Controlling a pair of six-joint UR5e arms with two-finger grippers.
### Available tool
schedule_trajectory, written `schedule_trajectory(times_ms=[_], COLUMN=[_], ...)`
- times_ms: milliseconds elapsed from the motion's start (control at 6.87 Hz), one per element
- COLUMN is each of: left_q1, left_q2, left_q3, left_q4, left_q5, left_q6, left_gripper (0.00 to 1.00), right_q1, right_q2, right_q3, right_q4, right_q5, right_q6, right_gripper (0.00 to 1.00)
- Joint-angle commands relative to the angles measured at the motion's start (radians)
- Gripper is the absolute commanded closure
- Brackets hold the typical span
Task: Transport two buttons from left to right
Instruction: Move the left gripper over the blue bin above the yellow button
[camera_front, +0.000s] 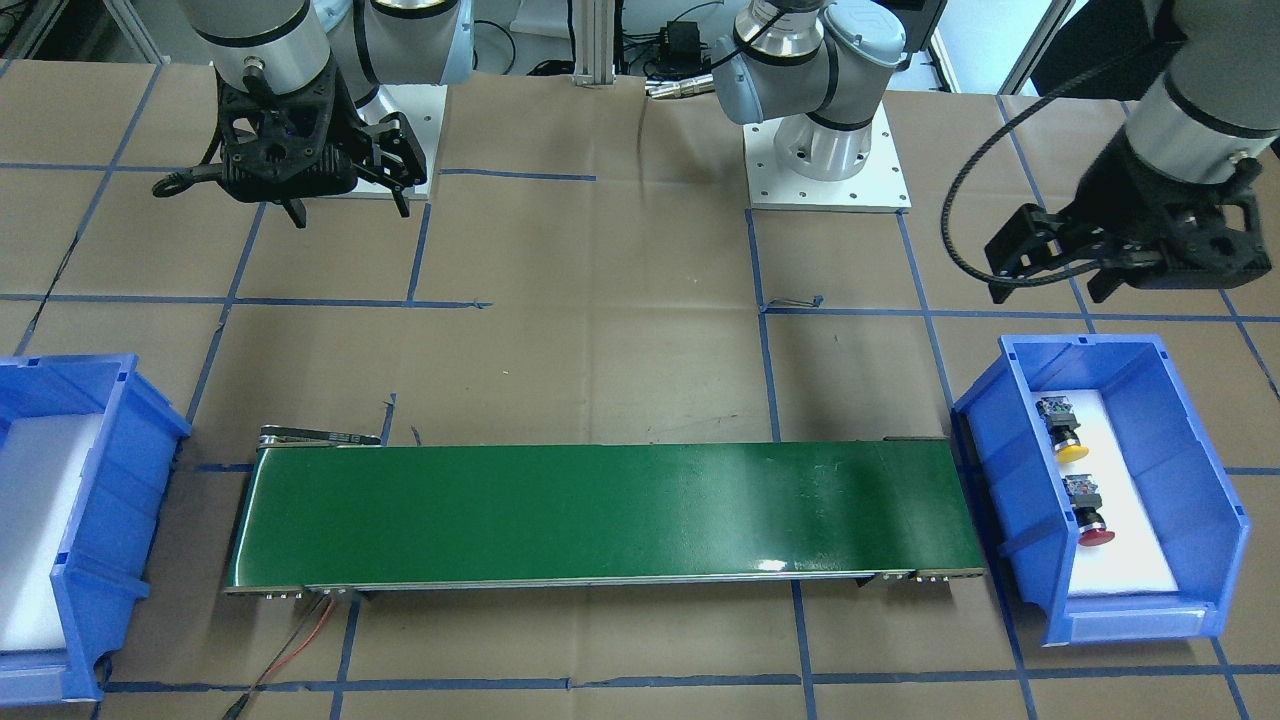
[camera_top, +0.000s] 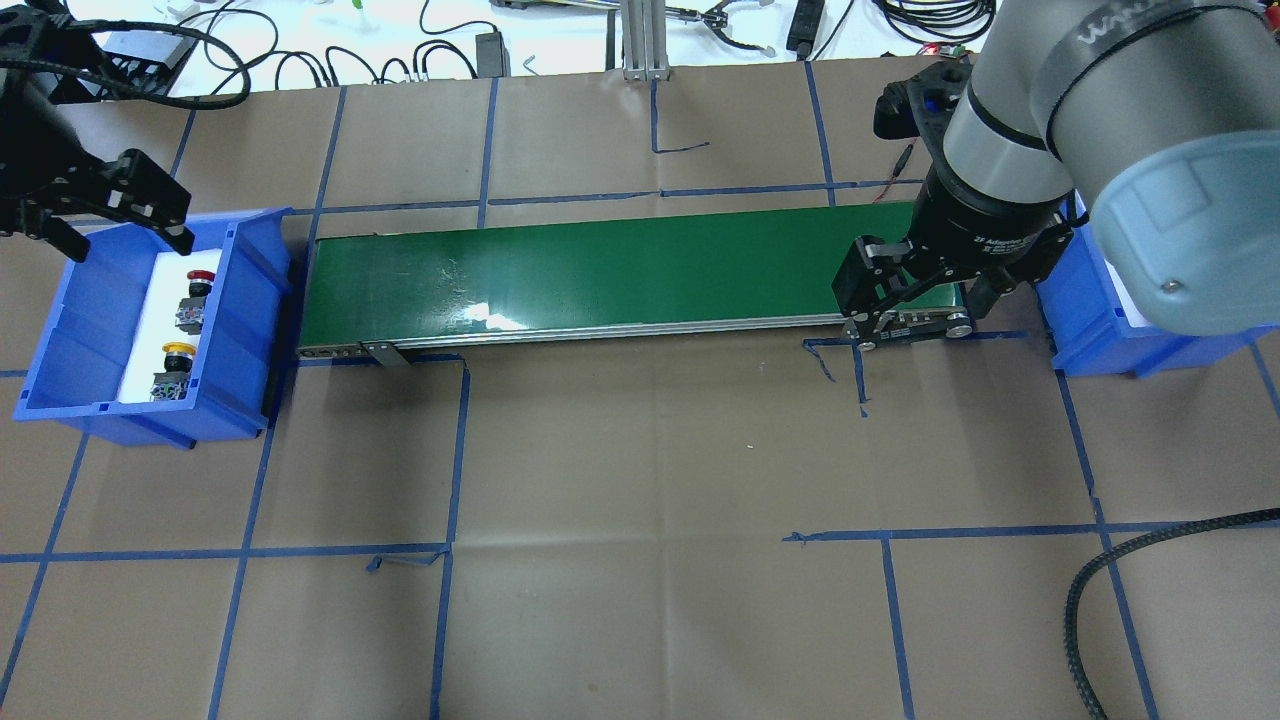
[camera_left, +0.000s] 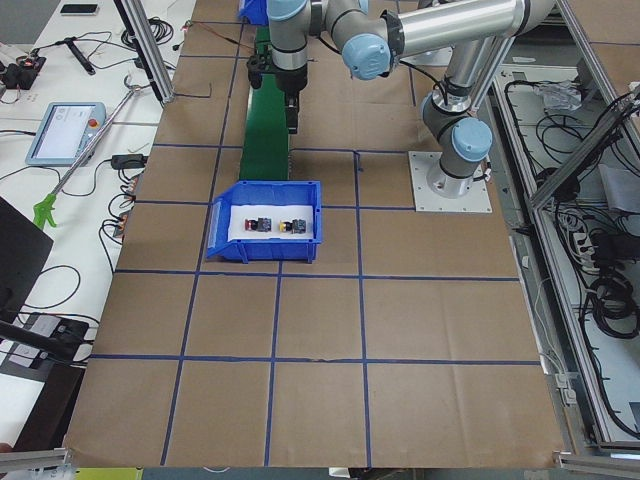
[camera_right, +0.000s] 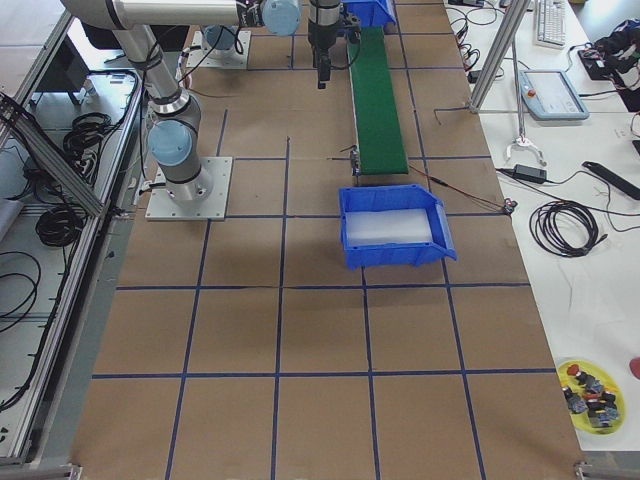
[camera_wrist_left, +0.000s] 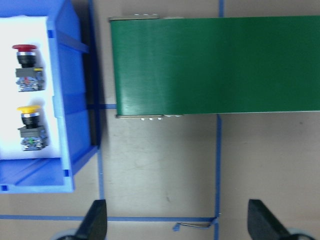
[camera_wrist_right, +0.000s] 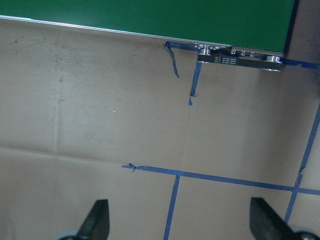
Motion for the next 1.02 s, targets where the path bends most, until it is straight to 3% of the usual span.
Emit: schedule_trajectory(times_ms=[0,873], left_q1=[0.138,0.190], left_q2=[-0.058,-0.213], left_q3=[0.015,-0.049], left_q4=[0.021,0.239], left_q5=[-0.001,-0.014], left_q6=[0.090,0.197], left_gripper=[0.00,0.01], right_q1=[0.000,0.000], right_q2=[0.000,0.000], right_q3=[0.000,-0.002], right_q4=[-0.001,-0.001], right_q5=[0.000,0.000], right_q6=[-0.002,-0.002], right_gripper=[0.00,0.00])
